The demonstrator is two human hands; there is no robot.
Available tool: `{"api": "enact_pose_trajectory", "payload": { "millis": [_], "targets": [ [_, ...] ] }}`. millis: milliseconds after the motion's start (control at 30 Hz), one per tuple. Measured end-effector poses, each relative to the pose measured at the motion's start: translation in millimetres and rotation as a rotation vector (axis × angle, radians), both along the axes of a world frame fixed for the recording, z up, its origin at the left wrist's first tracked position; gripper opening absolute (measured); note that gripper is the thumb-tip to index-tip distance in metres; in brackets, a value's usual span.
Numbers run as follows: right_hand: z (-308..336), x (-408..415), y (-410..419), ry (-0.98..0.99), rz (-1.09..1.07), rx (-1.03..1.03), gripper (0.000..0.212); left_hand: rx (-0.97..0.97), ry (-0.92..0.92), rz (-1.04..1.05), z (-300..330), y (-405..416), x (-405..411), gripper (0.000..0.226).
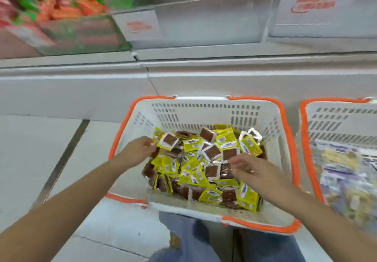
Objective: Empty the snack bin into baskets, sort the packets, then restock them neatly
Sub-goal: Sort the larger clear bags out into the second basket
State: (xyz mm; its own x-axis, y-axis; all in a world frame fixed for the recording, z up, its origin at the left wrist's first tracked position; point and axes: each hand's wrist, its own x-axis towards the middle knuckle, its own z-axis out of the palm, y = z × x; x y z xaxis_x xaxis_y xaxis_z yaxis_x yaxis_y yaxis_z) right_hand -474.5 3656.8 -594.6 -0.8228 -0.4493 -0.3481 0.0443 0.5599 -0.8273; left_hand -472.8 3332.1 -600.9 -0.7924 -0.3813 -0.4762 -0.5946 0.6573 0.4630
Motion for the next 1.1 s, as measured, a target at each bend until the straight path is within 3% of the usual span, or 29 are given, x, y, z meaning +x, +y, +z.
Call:
{"api": "enact_pose_trajectory", "payload": {
  "millis": [167,367,500,633,700,767,900,1000,1100],
  "targets": [
    [-69.2,-46.1,-42.7,0.084,0.124,0.284,0.032,-0.135,-0.062,-0.060,-82.8,-15.2,-42.2,0.051],
    [-147.3,-67.8,-86.9,0.385,0.379,0.590,0.053,-0.248,-0.047,0.036,-165.2,-25.6,-70.8,0.048],
    [-187.2,-62.9,-93.3,0.467,0.399,0.654,0.058,-0.151,-0.009,0.062,-194.2,-12.4,-79.6,0.057],
    [-206.7,-52.1,-91.6,0.578,0.336,0.576,0.052,-0.075,-0.029,0.128,-203.9,8.5,-84.3,0.076],
    [-209.6,-54.1,-89.8,0.541,0.200,0.398,0.048,0.113,0.001,0.128,-195.3,22.9,-87.1,0.073],
    [-199.9,-57.5,-88.3,0.347,-0.050,0.163,0.044,0.376,0.002,0.097,-181.4,43.9,-81.6,0.080],
    [-178.9,-65.1,-81.5,0.307,-0.487,-0.060,0.043,0.405,-0.153,-0.393,-160.1,91.7,-48.4,0.087],
    [-158.9,-71.6,-80.4,0.367,-0.591,-0.142,0.033,0.356,-0.211,-0.713,-141.2,96.8,-41.4,0.075],
    [-151.3,-73.8,-82.4,0.419,-0.456,-0.056,0.029,0.417,-0.204,-0.476,-130.6,65.1,-49.2,0.054]
  ]
}}
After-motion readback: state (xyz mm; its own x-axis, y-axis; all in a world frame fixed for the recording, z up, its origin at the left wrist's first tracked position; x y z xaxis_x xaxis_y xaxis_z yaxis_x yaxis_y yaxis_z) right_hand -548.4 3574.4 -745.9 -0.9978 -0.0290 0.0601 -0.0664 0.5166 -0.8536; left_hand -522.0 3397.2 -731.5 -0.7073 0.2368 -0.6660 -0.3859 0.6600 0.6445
